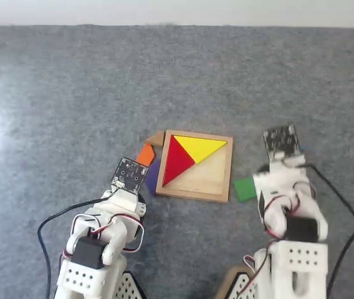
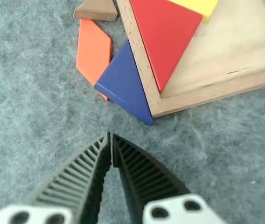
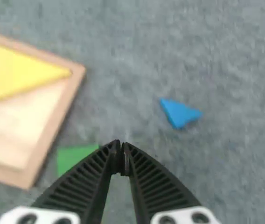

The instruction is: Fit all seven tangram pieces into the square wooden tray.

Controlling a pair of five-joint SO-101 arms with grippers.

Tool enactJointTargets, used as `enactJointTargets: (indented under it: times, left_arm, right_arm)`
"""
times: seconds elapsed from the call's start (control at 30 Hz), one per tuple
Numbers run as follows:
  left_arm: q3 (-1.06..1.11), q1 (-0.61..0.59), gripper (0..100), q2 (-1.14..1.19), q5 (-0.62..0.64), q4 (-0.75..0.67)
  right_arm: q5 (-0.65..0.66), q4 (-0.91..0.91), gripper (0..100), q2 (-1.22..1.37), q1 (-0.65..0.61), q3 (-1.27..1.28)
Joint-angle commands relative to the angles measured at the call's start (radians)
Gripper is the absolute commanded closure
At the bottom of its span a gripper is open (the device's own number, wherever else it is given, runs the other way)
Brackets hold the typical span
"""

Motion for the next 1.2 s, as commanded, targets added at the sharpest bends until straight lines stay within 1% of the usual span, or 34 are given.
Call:
enactJointTargets:
  times: [0.0, 0.17, 0.2, 0.23, 0.27, 0.33, 0.37, 0.4, 0.43, 0.5, 0.53, 0.57, 0.7, 0.8, 0.93, 1.07, 1.17]
  left_arm:
    - [-0.013, 0.005, 98, -0.02, -0.005, 0.003]
    - [-0.013, 0.003, 98, -0.02, -0.011, 0.0]
    - [-0.013, 0.003, 98, -0.021, -0.031, -0.008]
    - [-0.013, 0.002, 98, -0.021, -0.081, -0.035]
    - [-0.013, -0.009, 98, -0.021, -0.158, -0.072]
    - [-0.013, -0.087, 98, -0.023, -0.321, -0.115]
    - [-0.022, -0.13, 99, -0.023, -0.374, -0.15]
    - [-0.038, -0.18, 99, -0.023, -0.4, -0.192]
    - [-0.056, -0.239, 99, -0.023, -0.4, -0.236]
    - [-0.107, -0.351, 99, -0.017, -0.338, -0.342]
    - [-0.134, -0.391, 99, -0.015, -0.299, -0.371]
    - [-0.17, -0.413, 98, -0.014, -0.281, -0.368]
    - [-0.369, -0.419, 98, 0.057, -0.281, -0.204]
    - [-0.564, -0.419, 98, 0.218, -0.282, -0.112]
    - [-0.792, -0.394, 99, 0.565, -0.279, 0.006]
    - [-0.984, -0.285, 99, 0.962, -0.278, 0.166]
    - [-1.096, -0.215, 98, 1.218, -0.245, 0.164]
  right_arm:
    - [0.064, -0.05, 99.0, -0.114, 0.036, 0.123]
    - [0.074, -0.035, 99.0, -0.186, 0.015, 0.184]
    - [0.075, -0.035, 99.0, -0.193, 0.016, 0.195]
    - [0.077, -0.031, 99.0, -0.199, 0.025, 0.201]
    - [0.084, -0.028, 99.0, -0.203, 0.039, 0.207]
    - [0.114, -0.03, 99.0, -0.208, 0.067, 0.222]
    - [0.123, -0.035, 99.0, -0.209, 0.077, 0.233]
    - [0.126, -0.035, 99.0, -0.209, 0.082, 0.242]
    - [0.13, -0.035, 99.0, -0.209, 0.084, 0.252]
    - [0.14, -0.035, 99.0, -0.209, 0.084, 0.259]
    - [0.14, -0.035, 99.0, -0.209, 0.084, 0.265]
    - [0.14, -0.035, 99.0, -0.209, 0.084, 0.27]
    - [0.14, -0.031, 99.0, -0.209, 0.082, 0.275]
    - [0.14, -0.03, 99.0, -0.209, 0.082, 0.276]
    - [0.14, -0.035, 99.0, -0.209, 0.082, 0.276]
    - [0.14, -0.054, 99.0, -0.209, 0.081, 0.292]
    - [0.14, -0.053, 99.0, -0.209, 0.062, 0.293]
